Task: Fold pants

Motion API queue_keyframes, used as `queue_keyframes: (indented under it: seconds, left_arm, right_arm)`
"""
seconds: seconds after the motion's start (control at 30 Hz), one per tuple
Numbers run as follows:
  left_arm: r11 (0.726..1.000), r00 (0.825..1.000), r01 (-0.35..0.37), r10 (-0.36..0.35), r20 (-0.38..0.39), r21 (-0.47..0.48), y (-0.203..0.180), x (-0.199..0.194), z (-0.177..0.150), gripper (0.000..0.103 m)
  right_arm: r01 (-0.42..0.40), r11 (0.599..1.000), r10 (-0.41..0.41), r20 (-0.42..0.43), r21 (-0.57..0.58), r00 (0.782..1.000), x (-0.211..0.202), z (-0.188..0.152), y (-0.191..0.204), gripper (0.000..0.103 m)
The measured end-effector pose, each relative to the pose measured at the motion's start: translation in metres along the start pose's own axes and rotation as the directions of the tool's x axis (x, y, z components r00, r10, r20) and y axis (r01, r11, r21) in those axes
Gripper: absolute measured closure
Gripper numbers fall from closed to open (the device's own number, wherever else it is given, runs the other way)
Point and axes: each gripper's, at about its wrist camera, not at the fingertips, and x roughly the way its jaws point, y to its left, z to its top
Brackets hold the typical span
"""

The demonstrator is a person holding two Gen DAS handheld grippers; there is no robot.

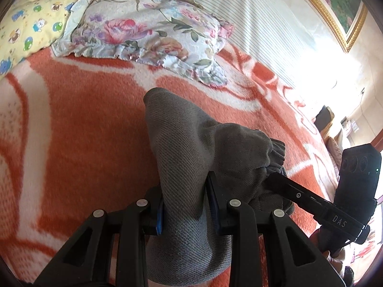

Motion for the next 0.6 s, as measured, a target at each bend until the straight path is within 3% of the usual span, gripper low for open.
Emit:
queue_keyframes:
  seconds: [0.6]
  left_arm:
    - [0.995,0.995,-0.09,0.088,0.045,0.033,0.014,0.017,0.044,0.073]
  right_arm:
    - [-0.025,1.0,0.025,-0.006,-0.018,1.0,0.047,0.039,-0.003,0.062]
